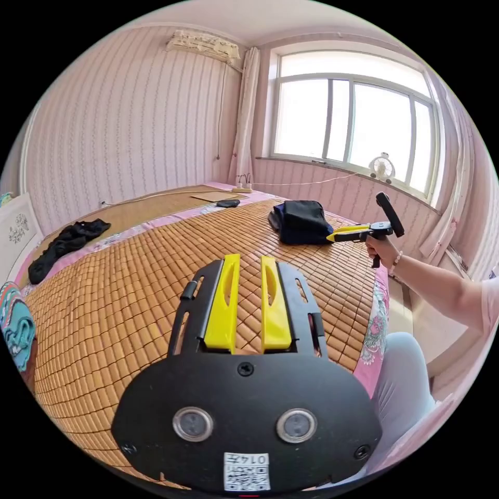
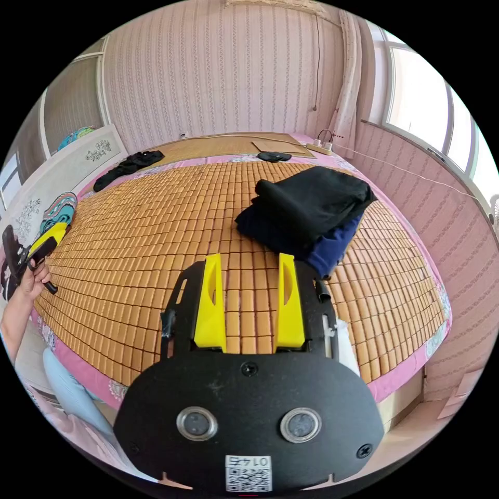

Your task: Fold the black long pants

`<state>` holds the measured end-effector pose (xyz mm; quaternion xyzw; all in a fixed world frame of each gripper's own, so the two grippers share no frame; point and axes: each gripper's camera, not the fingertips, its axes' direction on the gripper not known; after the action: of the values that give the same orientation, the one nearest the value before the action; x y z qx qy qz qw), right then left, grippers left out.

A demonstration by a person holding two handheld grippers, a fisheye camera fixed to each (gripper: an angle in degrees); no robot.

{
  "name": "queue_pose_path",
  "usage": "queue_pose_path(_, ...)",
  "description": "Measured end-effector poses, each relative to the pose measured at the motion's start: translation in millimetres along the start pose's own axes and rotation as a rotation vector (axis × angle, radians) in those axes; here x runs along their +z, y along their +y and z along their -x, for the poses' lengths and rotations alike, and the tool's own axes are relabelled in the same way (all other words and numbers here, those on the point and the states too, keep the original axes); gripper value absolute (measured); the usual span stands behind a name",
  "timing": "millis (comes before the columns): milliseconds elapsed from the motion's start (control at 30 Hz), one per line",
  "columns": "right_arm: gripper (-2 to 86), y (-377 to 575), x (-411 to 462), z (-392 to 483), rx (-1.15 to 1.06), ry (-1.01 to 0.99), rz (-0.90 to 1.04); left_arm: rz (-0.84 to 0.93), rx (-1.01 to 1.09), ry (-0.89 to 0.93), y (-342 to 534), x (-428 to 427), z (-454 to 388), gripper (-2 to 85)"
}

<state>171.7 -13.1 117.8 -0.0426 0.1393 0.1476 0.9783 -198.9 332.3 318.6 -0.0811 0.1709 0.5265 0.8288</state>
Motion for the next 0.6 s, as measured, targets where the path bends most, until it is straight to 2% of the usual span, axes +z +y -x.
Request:
queue_pose_path(100, 15.4, -4, 0, -27, 0.016, 0.081, -0.053, 0.071, -0.006, 0.096, -34, 67, -32, 8.7)
queue_pose_path(233, 14.0, -17, 24, -48, -0.010, 0.115, -0.035, 0.099, 0.017, 0.106, -66, 121, -68, 10.4)
queue_pose_path(400, 4.9, -19, 38, -62, 0.014, 0.144, -0.009, 0.105, 0.195, 0.066, -77, 146, -116, 11.1)
queue_pose_path(500, 3.0, -16, 21, -59, -0.007, 0.039, -0.021, 0.120, 0.217, 0.074, -69, 143, -124, 11.4)
queue_pose_path(600, 2.1, -6, -13, -31, -0.108, -0.205, -0.088, 0.126, 0.203, 0.052, -57, 126, -123, 11.6)
